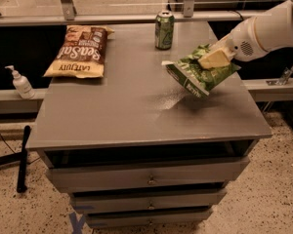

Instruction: Move green jalapeno chip bag near green can

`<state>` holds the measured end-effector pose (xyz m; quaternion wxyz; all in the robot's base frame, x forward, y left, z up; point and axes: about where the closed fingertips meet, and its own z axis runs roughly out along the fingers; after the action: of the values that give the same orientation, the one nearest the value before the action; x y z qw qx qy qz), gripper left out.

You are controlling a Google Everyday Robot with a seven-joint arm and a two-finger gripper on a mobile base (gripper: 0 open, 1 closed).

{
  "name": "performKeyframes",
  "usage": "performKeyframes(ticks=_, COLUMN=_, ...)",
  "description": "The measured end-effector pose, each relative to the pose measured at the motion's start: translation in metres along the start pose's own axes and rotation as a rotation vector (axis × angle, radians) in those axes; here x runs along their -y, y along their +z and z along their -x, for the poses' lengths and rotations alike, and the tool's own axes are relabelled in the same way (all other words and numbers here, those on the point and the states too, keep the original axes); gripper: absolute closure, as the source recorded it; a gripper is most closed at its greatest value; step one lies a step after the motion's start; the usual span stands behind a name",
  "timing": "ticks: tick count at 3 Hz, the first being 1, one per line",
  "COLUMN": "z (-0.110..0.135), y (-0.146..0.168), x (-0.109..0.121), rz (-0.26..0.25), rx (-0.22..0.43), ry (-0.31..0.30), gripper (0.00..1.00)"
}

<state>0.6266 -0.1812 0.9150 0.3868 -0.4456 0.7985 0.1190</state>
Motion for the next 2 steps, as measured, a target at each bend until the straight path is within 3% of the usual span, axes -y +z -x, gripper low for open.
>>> performKeyframes(ticks=2, z=0.003, y=0.014, x=0.043, rz=-0.065, rx=0.059, ry=-0.015, gripper=1.0)
